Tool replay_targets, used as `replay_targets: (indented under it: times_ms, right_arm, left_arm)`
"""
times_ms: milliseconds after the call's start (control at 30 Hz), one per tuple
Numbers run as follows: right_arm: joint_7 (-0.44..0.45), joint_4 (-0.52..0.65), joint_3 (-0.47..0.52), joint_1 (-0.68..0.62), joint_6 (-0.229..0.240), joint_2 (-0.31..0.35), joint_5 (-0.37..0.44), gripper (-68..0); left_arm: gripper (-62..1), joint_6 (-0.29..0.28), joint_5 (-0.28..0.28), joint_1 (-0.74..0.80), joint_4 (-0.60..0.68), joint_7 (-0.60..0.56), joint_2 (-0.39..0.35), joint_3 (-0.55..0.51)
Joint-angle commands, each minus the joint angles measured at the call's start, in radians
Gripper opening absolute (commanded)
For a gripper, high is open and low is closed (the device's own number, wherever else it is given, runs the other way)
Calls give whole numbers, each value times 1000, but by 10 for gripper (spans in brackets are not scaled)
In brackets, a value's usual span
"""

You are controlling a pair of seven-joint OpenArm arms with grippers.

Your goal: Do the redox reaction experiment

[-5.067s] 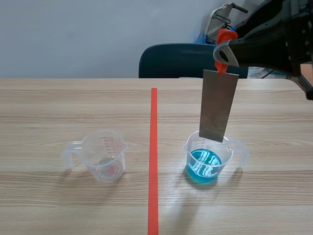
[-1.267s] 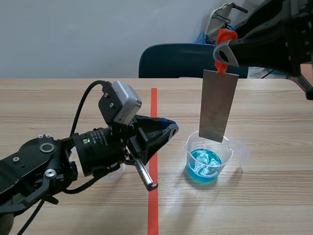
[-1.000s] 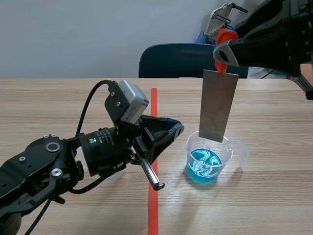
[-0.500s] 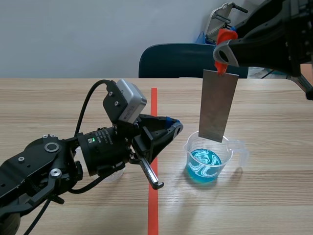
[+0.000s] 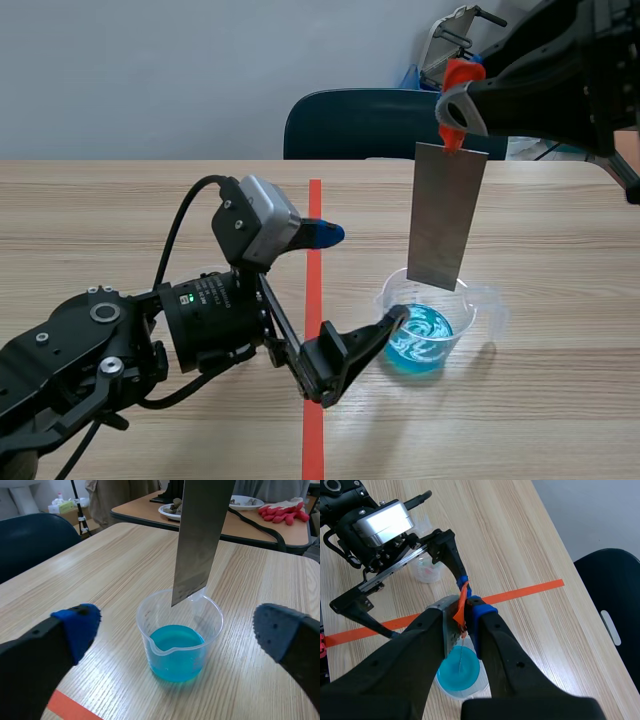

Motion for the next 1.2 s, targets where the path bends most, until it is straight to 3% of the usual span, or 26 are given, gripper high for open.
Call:
replay_targets:
  times_ms: [0, 600, 1167]
  right_arm:
    - [14, 10, 18, 20, -3, -1, 8, -669]
    - [14, 10, 18, 20, -3, -1, 8, -669]
    - [14, 10, 18, 20, -3, -1, 8, -669]
  left_arm:
    - [14, -2, -9, 0, 27, -15, 1, -1]
    - [14, -2, -10, 169, 229, -65, -196, -35]
    - [14, 44, -10, 266, 254, -95, -231, -126]
